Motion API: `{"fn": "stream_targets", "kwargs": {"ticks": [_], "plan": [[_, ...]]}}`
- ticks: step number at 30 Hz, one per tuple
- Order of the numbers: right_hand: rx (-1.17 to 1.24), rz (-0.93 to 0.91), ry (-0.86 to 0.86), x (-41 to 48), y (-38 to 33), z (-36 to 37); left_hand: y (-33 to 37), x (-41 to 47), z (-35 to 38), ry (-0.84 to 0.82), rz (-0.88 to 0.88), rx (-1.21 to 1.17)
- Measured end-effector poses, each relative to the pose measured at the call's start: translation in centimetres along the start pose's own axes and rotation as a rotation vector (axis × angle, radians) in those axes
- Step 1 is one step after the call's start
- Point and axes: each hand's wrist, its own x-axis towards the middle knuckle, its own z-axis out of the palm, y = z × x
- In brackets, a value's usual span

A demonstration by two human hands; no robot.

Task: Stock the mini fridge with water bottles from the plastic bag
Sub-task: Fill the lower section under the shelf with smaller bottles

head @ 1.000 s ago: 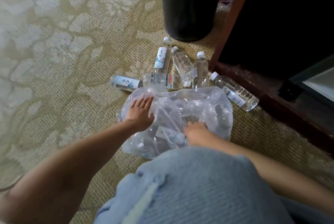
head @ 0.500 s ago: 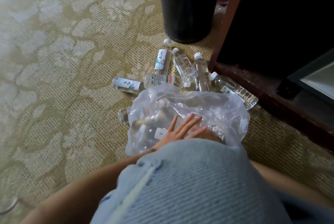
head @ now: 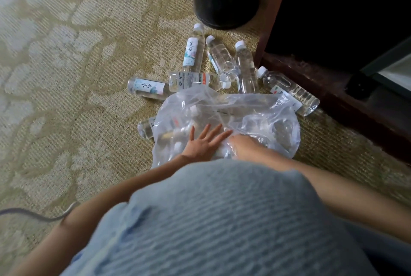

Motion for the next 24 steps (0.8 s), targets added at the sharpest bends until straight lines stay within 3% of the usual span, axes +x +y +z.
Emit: {"fn": "stream_targets", "kwargs": {"ticks": [5,7,11,16,18,21,24], "plan": [[-0.084,-0.023,-0.005,-2.9,1.6,-3.7,-0.2,0.6,-0.4,0.029,-0.035,-0.131],[-0.030,-0.031,0.065,-3.7,2.4,-4.6,-0.4,1.0,-0.3,0.065,-0.061,-0.177],[0.295,-0.039,0.233,-4.1,3.0,-5.3,-0.7,1.3,-0.6,0.060,-0.126,-0.235],[0.985,0.144,0.507,-3.3,3.9,-6.1,-0.3,1.4,-1.6,-0.007,-0.149,-0.270],[1.072,0.234,0.587,-3.2,4.5,-6.3,0.4,1.4,-3.1,-0.043,-0.141,-0.351],[1.098,0.285,0.693,-3.3,4.5,-6.5,1.5,1.7,-6.2,-0.111,-0.099,-0.800],[1.203,0.319,0.767,-3.0,4.4,-7.2,2.0,2.1,-7.9,-0.083,-0.055,-0.862]]}}
